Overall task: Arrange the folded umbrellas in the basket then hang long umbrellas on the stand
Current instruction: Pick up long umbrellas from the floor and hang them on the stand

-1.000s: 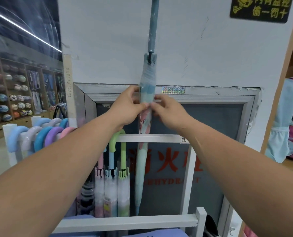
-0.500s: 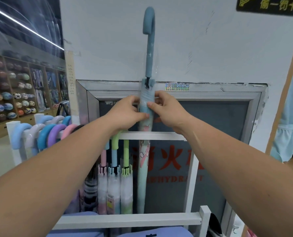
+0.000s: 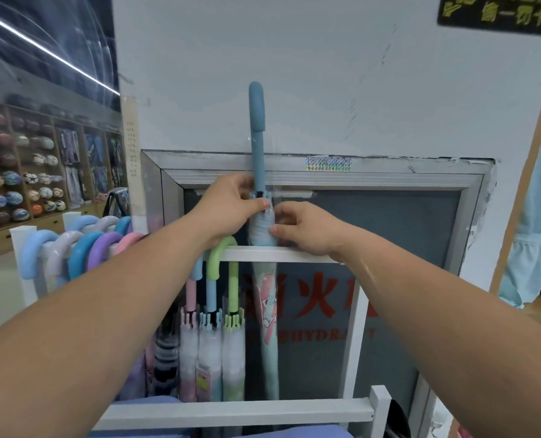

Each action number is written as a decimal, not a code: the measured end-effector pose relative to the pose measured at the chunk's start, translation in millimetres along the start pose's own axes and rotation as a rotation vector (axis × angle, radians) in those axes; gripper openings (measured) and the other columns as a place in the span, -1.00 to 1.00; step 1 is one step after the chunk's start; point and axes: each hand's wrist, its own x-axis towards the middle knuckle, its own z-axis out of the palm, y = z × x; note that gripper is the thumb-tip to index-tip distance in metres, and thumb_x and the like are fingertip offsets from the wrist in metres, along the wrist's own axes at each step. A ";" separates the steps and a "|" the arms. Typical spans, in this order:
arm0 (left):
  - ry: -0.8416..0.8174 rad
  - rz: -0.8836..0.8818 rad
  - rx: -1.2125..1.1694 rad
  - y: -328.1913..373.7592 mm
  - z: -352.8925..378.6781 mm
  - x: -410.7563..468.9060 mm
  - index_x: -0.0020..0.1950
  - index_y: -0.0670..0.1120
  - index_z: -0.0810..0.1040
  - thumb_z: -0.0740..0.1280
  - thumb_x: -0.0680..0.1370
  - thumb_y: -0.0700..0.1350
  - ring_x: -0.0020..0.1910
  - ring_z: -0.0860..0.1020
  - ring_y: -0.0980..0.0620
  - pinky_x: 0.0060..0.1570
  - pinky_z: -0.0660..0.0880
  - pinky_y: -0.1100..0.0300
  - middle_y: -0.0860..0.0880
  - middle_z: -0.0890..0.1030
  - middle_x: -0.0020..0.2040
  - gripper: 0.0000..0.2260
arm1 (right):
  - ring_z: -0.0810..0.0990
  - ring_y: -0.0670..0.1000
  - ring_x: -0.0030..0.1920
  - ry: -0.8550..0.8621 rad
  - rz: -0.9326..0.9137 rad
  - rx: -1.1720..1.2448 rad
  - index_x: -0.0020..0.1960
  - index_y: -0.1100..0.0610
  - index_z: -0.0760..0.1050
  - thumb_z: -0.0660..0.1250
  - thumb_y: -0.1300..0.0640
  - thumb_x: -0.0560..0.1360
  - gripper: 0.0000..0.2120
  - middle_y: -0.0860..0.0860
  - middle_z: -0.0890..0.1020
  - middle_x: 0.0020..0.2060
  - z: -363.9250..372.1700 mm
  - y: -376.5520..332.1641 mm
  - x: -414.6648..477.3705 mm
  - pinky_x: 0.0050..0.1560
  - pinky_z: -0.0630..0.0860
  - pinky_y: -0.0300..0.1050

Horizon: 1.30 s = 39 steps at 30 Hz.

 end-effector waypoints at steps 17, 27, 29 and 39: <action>-0.278 -0.082 0.242 -6.3 0.7 -6.5 -0.01 -0.05 0.67 0.57 0.40 -0.21 -0.07 0.68 0.00 0.11 0.61 0.01 0.00 0.73 -0.12 -0.79 | 0.67 -0.06 0.06 0.033 -0.118 0.436 0.34 0.00 0.49 0.46 -0.02 0.50 -0.56 -0.01 0.65 0.12 -51.7 -52.6 1.1 0.14 0.62 0.00; -0.151 -0.080 0.069 4.5 -26.4 -10.5 0.35 0.01 0.53 0.35 0.60 -0.13 0.04 0.69 0.00 0.04 0.58 0.09 0.00 0.72 0.07 -0.68 | 0.65 0.03 0.12 -0.001 -0.114 0.471 0.30 0.12 0.52 0.48 0.03 0.43 -0.52 0.20 0.65 0.16 -19.4 -32.1 1.7 0.10 0.65 0.17; -0.101 -0.059 0.041 12.3 -29.4 -15.6 0.37 0.06 0.51 0.25 0.66 -0.04 0.04 0.69 0.01 0.08 0.57 0.07 0.01 0.70 0.11 -0.72 | 0.65 0.03 0.16 -0.044 -0.114 0.434 0.30 0.08 0.54 0.48 0.00 0.43 -0.53 0.18 0.63 0.20 -11.2 -25.7 1.3 0.09 0.65 0.11; -0.235 0.078 0.452 2.4 -33.8 -37.4 0.30 0.06 0.59 0.32 0.60 0.12 0.18 0.58 0.19 0.30 0.47 0.13 0.11 0.65 0.20 -0.69 | 0.67 -0.02 0.09 -0.120 -0.116 0.087 0.19 0.09 0.59 0.57 -0.24 0.22 -0.34 -0.02 0.73 0.01 13.4 -3.8 0.2 0.32 0.51 0.07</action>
